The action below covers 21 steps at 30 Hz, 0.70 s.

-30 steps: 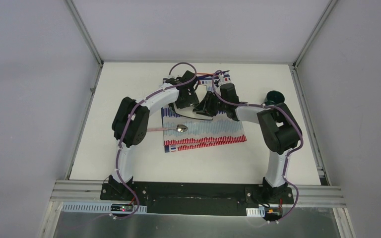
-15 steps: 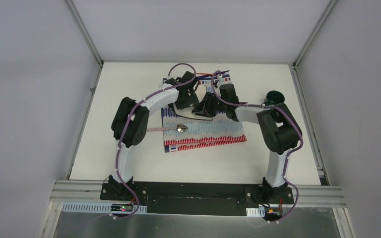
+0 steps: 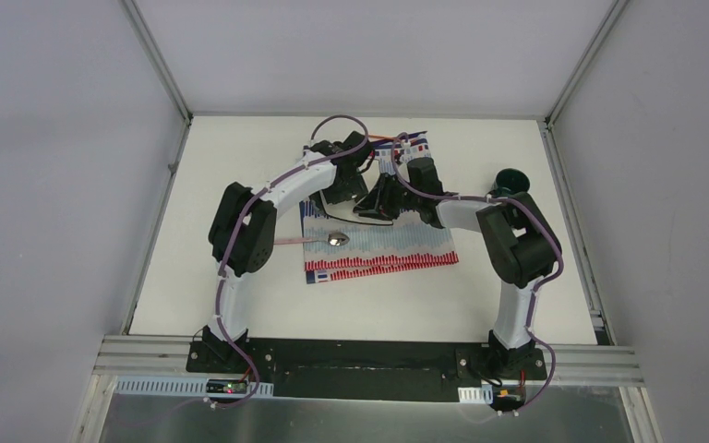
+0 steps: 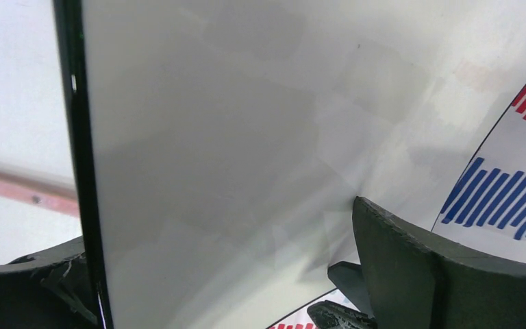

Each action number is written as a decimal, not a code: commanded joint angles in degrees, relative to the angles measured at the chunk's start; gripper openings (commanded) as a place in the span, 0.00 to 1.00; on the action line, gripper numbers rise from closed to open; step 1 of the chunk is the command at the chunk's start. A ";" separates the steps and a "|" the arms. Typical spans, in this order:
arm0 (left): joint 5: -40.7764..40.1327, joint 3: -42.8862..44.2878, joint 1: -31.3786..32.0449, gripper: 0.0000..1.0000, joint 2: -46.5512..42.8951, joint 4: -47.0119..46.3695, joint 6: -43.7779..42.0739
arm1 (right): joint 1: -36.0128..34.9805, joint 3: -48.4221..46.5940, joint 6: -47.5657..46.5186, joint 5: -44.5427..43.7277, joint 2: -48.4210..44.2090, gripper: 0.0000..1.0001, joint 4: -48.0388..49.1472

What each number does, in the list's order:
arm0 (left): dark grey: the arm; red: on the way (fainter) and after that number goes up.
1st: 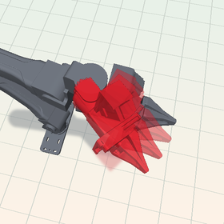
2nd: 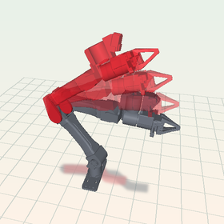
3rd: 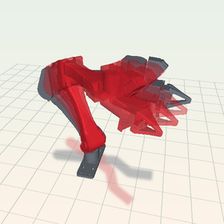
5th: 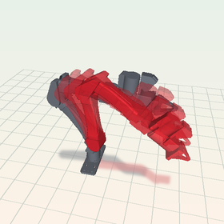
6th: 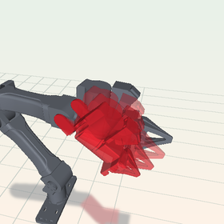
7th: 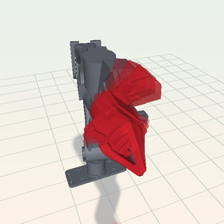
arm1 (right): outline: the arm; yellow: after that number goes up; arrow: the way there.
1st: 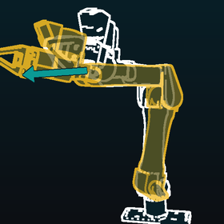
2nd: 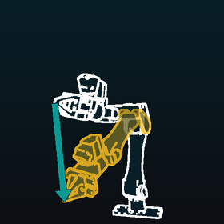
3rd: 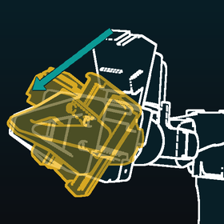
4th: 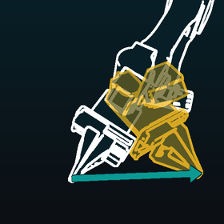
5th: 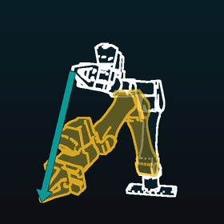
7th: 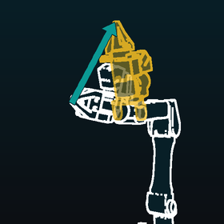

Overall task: Set the dinner table for one person
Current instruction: Place the plate on the napkin.

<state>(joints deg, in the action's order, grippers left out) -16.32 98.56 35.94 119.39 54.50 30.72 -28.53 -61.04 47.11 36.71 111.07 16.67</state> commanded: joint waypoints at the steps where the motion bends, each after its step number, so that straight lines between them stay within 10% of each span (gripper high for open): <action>1: -7.12 0.09 4.68 0.94 1.15 24.95 -8.60 | -3.28 -0.14 0.75 -0.41 1.37 0.37 3.05; 21: -6.51 -5.04 4.74 0.96 4.16 25.75 -11.02 | -3.28 1.08 1.59 -0.16 1.39 0.37 4.69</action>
<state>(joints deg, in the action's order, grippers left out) -19.62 98.83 37.15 118.24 60.29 29.39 -29.12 -60.45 48.36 37.60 111.35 17.85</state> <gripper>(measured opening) 0.966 0.366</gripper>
